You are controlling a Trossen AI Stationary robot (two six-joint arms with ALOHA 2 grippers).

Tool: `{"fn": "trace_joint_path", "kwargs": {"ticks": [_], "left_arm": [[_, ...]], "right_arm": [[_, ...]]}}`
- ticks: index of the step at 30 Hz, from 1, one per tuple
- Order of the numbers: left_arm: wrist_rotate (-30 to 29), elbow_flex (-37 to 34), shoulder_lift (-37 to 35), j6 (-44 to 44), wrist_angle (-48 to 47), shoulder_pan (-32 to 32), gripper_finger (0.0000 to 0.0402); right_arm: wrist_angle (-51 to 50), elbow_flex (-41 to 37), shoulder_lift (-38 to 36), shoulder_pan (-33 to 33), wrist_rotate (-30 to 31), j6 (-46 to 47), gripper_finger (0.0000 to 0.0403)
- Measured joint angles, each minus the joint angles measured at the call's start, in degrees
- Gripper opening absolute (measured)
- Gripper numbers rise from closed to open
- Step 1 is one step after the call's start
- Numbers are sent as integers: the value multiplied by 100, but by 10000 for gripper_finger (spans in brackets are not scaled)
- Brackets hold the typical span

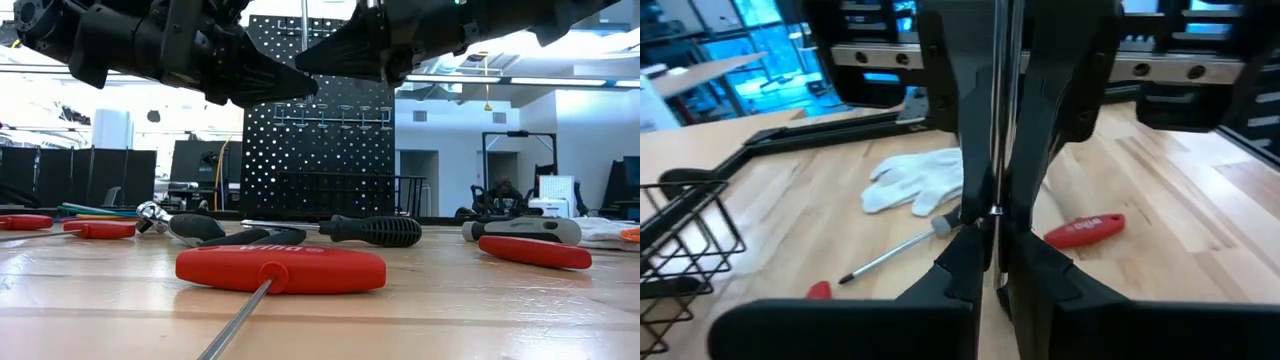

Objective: Hang tools onto peg board
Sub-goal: Hang the gray bit driver handle onto the black pegboard

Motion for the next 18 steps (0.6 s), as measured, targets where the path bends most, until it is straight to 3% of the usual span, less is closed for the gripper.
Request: {"fn": "trace_joint_path", "kwargs": {"ticks": [8,14,18], "left_arm": [[-269,6,-17,1,159,0,47],[-595,-107,-42,8,512,9,51],[-635,-408,57,26,524,-14,52]], "right_arm": [[-350,253,-170,-129,182,144,6],[-1199,638,-739,-348,344,201,2],[-1229,891,-1207,-576,582,85,3]]}}
